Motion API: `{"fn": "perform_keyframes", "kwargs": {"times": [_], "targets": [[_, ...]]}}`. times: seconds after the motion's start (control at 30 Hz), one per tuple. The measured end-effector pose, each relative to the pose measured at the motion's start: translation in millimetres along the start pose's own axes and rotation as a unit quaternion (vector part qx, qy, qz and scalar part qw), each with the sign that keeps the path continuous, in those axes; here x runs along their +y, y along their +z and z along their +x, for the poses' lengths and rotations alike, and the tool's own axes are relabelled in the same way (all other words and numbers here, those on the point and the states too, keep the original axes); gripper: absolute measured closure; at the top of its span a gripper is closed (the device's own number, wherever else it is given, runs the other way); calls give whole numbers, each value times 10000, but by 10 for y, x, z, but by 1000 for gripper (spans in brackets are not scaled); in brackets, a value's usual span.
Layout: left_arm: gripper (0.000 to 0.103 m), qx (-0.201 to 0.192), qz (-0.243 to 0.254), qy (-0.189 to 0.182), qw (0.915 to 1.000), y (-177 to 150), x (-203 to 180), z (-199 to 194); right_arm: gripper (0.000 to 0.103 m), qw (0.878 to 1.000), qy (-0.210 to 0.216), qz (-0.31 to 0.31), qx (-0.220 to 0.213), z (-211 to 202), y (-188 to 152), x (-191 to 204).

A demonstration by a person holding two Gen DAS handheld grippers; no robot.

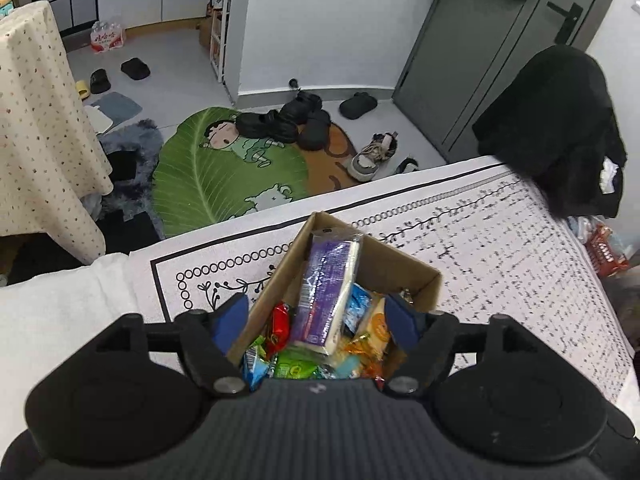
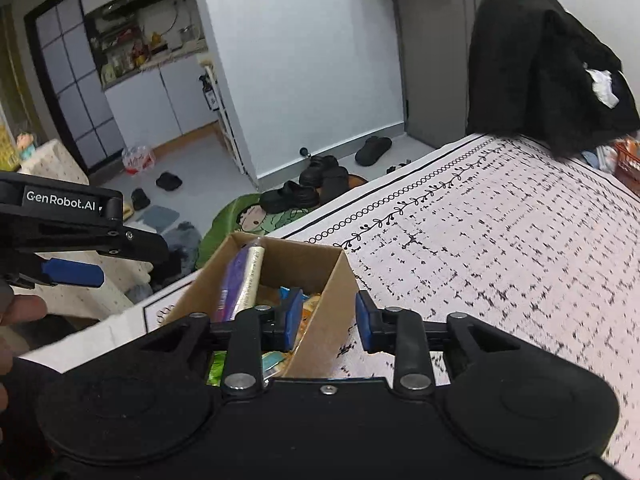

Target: Organize snacks

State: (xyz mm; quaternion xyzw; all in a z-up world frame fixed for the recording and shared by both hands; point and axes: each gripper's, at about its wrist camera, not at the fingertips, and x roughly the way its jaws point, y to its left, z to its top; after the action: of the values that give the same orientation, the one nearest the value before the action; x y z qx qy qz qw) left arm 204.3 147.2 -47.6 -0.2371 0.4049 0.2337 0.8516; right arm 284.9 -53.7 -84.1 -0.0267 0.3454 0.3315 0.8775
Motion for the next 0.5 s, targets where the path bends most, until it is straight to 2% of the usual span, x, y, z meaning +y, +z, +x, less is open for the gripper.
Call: {"fn": "perform_keyframes", "kwargs": {"times": [0.13, 0.2, 0.37, 0.5], "targets": [[22, -68, 101, -103, 9999, -16, -25, -174, 68, 9999, -33, 157, -41, -173, 7, -3], [21, -86, 171, -210, 9996, -34, -38, -262, 61, 9998, -73, 176, -91, -272, 16, 11], [19, -105, 327, -406, 9986, -51, -15, -446, 53, 9992, -192, 250, -244, -505, 47, 29], [15, -176, 408, -510, 9977, -80, 29, -583, 41, 9986, -276, 341, -296, -646, 49, 34]]}}
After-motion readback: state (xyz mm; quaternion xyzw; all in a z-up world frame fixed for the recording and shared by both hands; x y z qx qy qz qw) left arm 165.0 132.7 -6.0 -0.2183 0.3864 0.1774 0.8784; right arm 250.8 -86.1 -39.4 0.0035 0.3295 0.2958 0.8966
